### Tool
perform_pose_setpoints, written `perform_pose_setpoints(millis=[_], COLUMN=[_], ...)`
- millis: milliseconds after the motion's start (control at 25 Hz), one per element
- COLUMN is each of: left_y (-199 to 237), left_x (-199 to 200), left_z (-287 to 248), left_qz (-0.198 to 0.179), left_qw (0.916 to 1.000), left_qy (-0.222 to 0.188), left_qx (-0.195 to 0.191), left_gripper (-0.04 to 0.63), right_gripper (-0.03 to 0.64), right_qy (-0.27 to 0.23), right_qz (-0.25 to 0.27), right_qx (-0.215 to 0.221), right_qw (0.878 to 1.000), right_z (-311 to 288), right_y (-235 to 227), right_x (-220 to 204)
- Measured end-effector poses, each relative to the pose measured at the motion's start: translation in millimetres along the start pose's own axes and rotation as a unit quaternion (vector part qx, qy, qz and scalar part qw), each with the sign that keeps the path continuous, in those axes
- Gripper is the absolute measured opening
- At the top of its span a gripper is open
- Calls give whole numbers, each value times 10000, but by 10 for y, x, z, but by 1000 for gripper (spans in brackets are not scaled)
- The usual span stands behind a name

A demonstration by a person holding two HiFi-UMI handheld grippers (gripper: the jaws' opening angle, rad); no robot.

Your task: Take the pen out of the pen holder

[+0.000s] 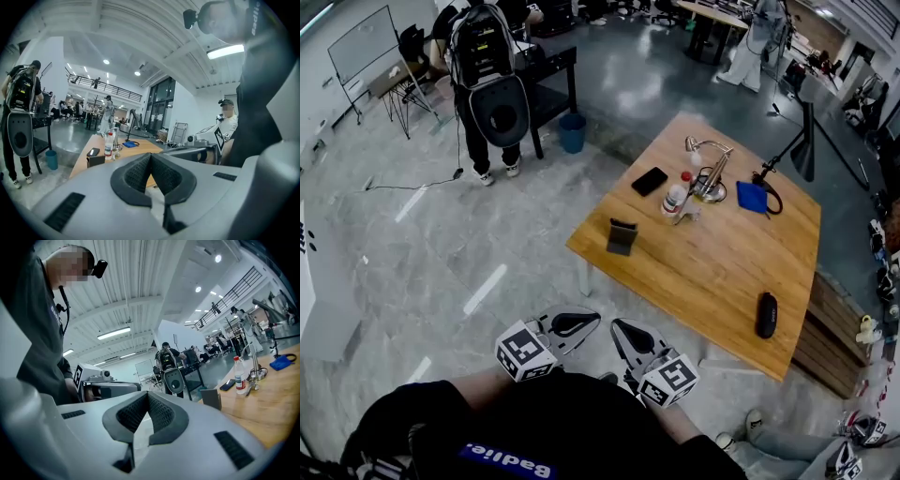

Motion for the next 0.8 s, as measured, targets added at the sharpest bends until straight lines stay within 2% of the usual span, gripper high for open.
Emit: perform_pose_setpoints(millis=[200,360,560,800], left_y=[187,501,958,1525], left_x=[46,95,97,191], left_z=[-37,-97,-170,-236], left_qz=[29,-42,-58,-122], left_qw=[9992,9990,9998,9995], left_qy=[-104,-73,-41,-6], left_qx=[373,437,183,-280], left_gripper=[9,9,9,9], right_gripper=[3,3,3,3], right_qy=[123,189,304,210], right_qz=[-9,1,-28,-50], right_qx=[85,37,-192,-757], right_qw=[9999,9998,9993,9969], right_z=[16,-160,-530,-1020], right_y=[-156,-325,-528,-822], right_x=[-21,46,74,279])
Point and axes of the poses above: the fingertips, and each gripper's own axes: z backward along the fingers, y to its left, x out of its top, the point moved 1 cm from there along z, backward along the fingers, and after that the axes turned 8 degrees about -x, right-handed, at the moved point
